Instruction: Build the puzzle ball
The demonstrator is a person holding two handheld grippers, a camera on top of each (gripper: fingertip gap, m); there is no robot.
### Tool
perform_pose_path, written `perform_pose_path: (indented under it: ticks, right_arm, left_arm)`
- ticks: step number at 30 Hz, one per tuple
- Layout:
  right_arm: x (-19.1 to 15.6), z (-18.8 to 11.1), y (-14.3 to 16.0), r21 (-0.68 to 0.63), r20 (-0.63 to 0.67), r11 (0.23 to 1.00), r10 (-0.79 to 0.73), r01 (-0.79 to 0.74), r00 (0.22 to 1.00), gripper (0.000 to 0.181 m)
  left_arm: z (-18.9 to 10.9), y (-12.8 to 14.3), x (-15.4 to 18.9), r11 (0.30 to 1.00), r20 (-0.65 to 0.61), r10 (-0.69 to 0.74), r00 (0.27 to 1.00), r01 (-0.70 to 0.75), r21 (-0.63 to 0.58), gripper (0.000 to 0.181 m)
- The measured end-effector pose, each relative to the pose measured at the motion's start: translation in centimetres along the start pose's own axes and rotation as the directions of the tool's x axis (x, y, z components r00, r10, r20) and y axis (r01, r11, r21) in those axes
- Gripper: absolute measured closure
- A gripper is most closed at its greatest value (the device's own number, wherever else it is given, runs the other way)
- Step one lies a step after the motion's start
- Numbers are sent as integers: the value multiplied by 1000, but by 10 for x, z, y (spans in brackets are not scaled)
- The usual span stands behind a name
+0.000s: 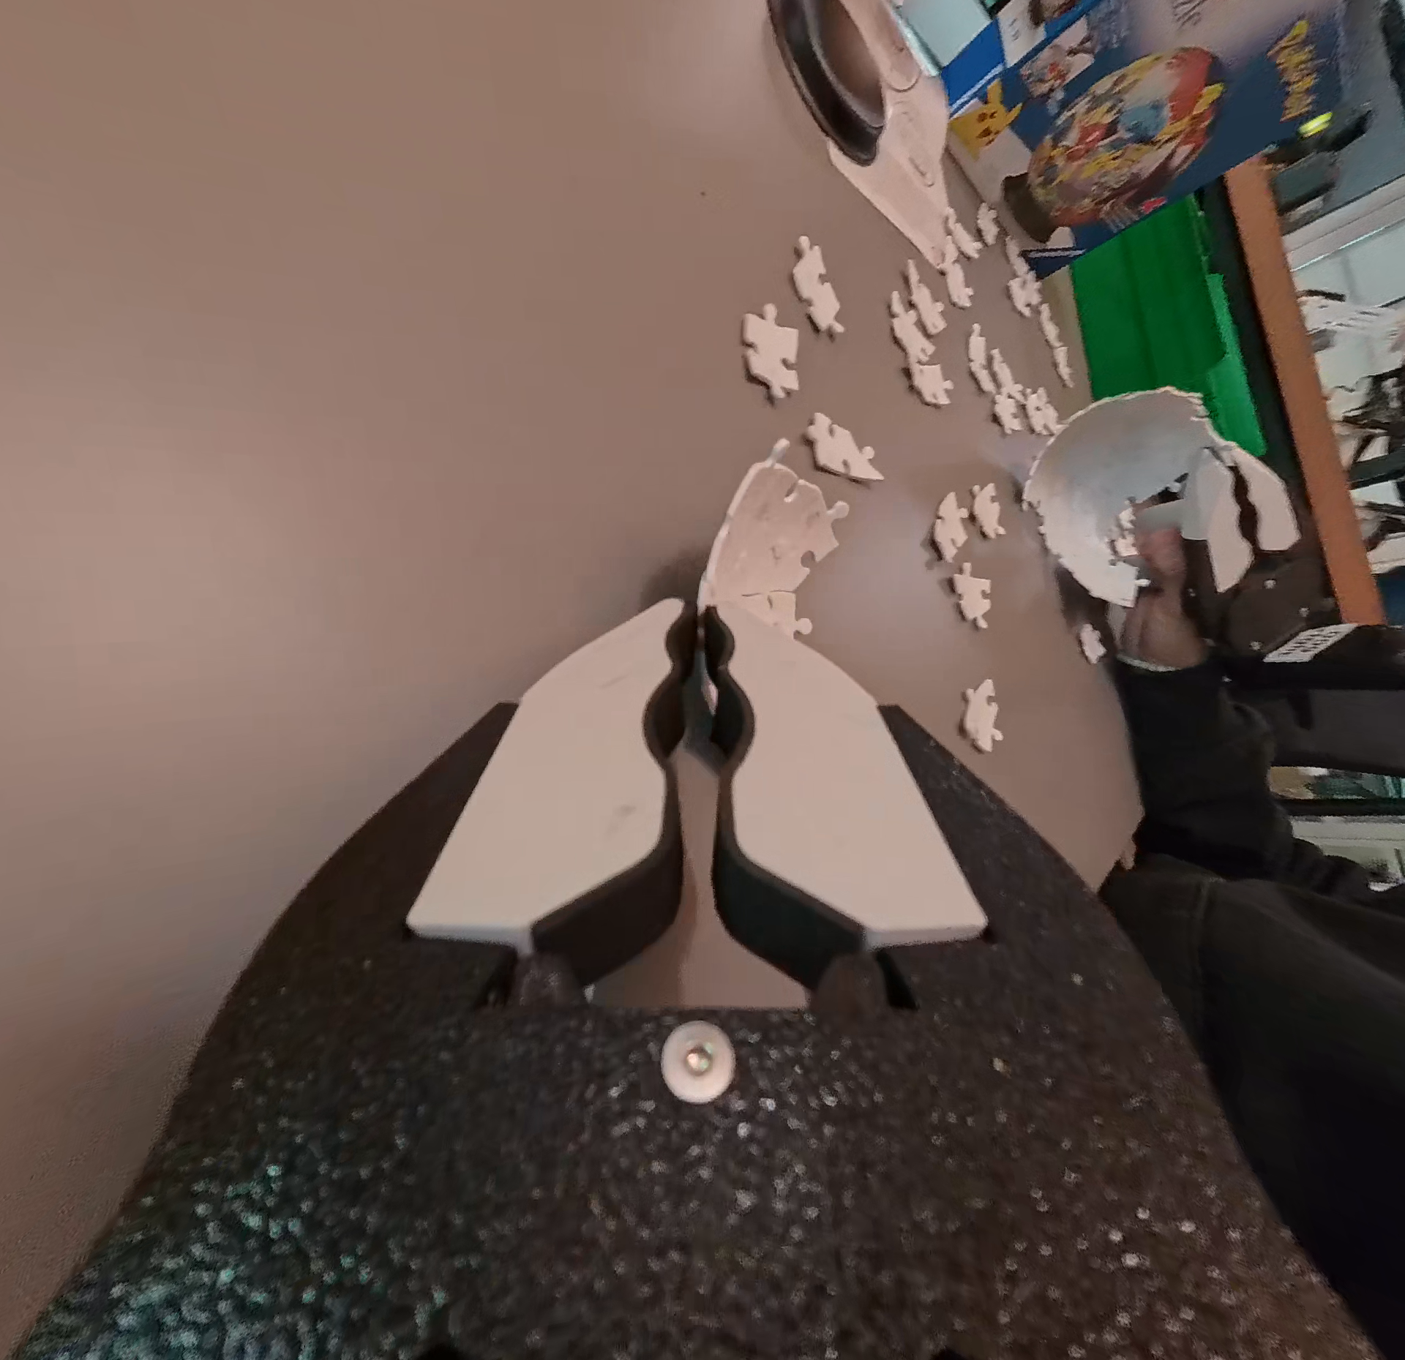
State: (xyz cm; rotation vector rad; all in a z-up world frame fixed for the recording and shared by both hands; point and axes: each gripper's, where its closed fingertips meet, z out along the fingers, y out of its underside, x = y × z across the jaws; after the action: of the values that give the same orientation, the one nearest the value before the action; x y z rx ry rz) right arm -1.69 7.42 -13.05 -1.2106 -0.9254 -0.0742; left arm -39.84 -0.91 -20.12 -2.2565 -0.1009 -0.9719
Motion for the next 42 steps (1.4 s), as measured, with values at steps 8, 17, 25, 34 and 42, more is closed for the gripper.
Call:
perform_pose_path:
  ticks: [8,17,25,34,42]
  right_arm:
    - [0,-1,0,0,-1,1000,5,-5,1000,179]
    - [-3,-1,-3,7,2,1000,-21,21,1000,179]
    - [-5,-2,-5,18,13,999,-29,29,999,179]
    - [-6,-2,-6,23,22,1000,-22,21,1000,178]
    - [-7,-2,-6,26,25,999,-21,20,999,179]
  left_arm:
    - [4,-11,53,996,-138,-22,990,35,87,180]
    - [92,24,165,1000,-256,12,966,-16,-15,180]
    - [179,54,187,987,-193,47,980,-76,-144,180]
    - [197,63,188,988,-124,-11,992,-8,-155,180]
    - [197,59,188,991,-61,10,998,-17,-129,180]
